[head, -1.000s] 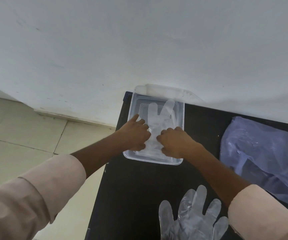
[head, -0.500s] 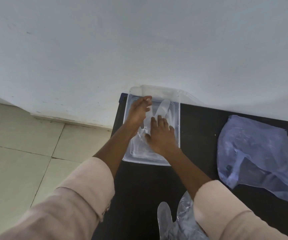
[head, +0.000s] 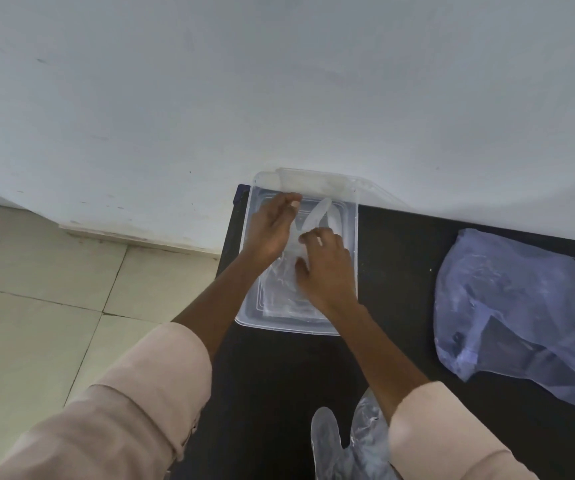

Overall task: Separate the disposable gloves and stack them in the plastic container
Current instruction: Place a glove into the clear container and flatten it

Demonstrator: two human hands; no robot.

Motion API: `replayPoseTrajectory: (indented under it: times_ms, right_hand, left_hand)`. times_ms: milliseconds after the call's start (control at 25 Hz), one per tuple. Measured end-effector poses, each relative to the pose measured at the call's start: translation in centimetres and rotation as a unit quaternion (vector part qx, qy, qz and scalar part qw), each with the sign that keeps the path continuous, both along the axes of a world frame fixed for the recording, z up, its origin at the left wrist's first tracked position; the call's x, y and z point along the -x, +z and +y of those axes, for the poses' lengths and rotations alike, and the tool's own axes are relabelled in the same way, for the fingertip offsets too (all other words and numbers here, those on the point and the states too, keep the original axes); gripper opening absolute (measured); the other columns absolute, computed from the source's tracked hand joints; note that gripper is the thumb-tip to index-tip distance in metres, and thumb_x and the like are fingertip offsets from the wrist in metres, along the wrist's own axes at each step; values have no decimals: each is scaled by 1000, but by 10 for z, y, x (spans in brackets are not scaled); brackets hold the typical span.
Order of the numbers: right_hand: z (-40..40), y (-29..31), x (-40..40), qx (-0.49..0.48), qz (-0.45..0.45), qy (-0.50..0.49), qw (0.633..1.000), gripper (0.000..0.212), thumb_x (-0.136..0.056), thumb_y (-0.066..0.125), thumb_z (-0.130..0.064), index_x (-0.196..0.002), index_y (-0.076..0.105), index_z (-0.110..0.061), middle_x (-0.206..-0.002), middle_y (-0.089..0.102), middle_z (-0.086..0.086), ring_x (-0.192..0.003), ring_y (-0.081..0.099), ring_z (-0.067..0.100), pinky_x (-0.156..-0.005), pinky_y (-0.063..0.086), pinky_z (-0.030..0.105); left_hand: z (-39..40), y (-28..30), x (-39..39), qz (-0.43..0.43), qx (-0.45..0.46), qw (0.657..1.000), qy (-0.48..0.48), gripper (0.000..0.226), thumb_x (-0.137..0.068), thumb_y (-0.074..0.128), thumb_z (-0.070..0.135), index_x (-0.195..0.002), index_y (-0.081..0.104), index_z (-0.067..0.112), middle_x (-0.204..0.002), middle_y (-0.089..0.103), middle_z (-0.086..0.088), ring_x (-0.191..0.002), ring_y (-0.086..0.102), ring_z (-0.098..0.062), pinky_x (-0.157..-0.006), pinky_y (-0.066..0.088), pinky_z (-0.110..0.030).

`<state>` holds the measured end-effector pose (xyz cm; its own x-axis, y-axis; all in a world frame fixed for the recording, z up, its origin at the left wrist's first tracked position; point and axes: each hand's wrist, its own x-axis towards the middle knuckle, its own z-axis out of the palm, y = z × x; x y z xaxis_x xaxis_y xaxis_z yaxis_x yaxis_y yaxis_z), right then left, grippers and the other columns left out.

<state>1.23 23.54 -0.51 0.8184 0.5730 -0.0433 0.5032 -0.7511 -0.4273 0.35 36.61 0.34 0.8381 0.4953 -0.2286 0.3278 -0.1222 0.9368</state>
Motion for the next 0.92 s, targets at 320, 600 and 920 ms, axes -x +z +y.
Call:
replayPoseTrajectory:
  times_ms: [320,600,920]
  right_hand:
    - [16,-4,-3,-73,211,-131,966,56,-91,52,-10,-141,30,-3,-142,39,24,-125,45,38,-101,45,46]
    - [17,0,3,-119,209,-223,945,73,-93,49,-6,-152,6,-6,-161,5,18,-148,12,32,-114,27,41]
    - [22,-4,-5,-175,151,-172,958,42,-90,55,-4,-130,46,-6,-132,52,15,-116,55,29,-97,47,32]
  left_hand:
    - [-27,-20,19,61,35,997,-23,27,-101,40,20,-112,65,18,-107,66,0,-105,61,-17,-99,49,-38]
    - [-29,-11,23,94,62,993,-18,35,-105,33,31,-128,56,18,-113,56,5,-104,53,-12,-94,40,-28]
    - [-17,-6,17,12,91,993,71,34,-102,36,39,-121,62,27,-122,63,3,-110,60,-13,-88,51,-25]
